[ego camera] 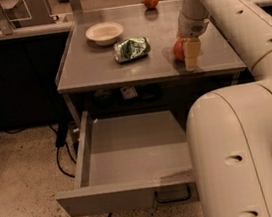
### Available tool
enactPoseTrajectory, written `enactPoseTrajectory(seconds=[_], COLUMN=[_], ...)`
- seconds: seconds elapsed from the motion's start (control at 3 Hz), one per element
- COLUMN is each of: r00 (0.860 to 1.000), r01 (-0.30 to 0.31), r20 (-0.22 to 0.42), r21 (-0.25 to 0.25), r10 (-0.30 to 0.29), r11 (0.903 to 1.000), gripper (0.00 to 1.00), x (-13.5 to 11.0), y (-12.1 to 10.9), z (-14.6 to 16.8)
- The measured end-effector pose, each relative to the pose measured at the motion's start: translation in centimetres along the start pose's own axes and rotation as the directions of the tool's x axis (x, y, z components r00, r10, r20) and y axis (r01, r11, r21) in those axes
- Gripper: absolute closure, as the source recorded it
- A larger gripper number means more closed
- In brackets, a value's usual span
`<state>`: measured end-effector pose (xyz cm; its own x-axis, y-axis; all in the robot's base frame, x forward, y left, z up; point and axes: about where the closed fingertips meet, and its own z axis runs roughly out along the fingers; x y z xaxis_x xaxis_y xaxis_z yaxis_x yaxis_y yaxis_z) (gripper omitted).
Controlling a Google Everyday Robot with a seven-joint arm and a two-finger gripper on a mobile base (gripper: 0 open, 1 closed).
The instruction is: Place apple into top drawer
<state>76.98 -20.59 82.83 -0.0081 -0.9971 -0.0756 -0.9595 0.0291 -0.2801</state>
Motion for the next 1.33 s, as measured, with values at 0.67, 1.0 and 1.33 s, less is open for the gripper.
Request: enactPoseTrajectory(seconds=[0.67, 1.0, 1.33], r00=[1.0, 1.0, 1.0], r01=[0.0, 0.0, 0.0], r20=[0.0, 0.0, 0.0], r21=[0.0, 0.0, 0.0], r10=[0.0, 0.0, 0.0], r11=[1.0, 1.0, 1.0], gripper=[0.81, 1.0, 1.0], x=[0.0, -0.01, -0.03], y=[0.0, -0.02, -0.08], z=[0.0, -0.04, -0.28])
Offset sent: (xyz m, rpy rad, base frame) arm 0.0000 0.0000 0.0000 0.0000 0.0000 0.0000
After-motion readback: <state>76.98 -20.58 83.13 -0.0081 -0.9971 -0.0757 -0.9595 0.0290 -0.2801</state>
